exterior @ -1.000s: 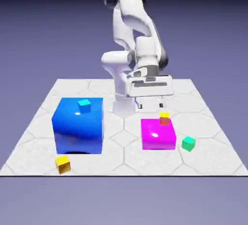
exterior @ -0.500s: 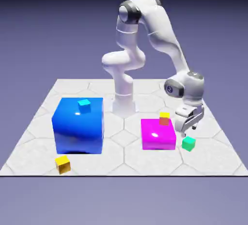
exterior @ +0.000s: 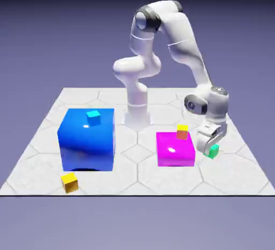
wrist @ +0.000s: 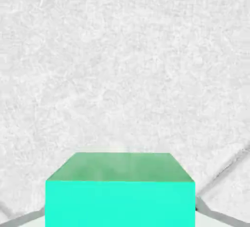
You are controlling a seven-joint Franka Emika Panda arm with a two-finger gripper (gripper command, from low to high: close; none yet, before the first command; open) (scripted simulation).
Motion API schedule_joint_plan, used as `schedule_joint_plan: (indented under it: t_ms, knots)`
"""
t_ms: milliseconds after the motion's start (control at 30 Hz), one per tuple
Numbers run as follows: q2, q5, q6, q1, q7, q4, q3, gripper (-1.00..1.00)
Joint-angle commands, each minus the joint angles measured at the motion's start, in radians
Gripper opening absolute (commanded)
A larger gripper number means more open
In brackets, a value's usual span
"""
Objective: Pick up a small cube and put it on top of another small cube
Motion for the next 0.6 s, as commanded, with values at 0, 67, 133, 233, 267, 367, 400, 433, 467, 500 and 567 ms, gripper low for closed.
schedule_joint_plan:
  t_ms: [0,67,133,233,267,367,400,433,467,500,567]
  knots:
    - [-0.036,0.013,-0.016,0.010,-0.030,-0.019,-0.010,-1.00]
    - [-0.109,0.040,-0.049,0.029,-0.090,-0.057,-0.030,-1.00]
    - [-0.181,0.067,-0.082,0.048,-0.150,-0.094,-0.049,-1.00]
    - [-0.290,0.108,-0.131,0.076,-0.240,-0.151,-0.078,-1.00]
    - [-0.326,0.121,-0.147,0.086,-0.270,-0.170,-0.088,-1.00]
    - [-0.435,0.162,-0.196,0.114,-0.360,-0.226,-0.118,-1.00]
    - [-0.471,0.176,-0.212,0.124,-0.390,-0.245,-0.127,-1.00]
    - [-0.507,0.189,-0.229,0.133,-0.420,-0.264,-0.137,-1.00]
    - [-0.544,0.203,-0.245,0.143,-0.450,-0.283,-0.147,-1.00]
    - [-0.580,0.216,-0.261,0.152,-0.480,-0.302,-0.157,-1.00]
    - [-0.652,0.243,-0.294,0.171,-0.541,-0.340,-0.176,-1.00]
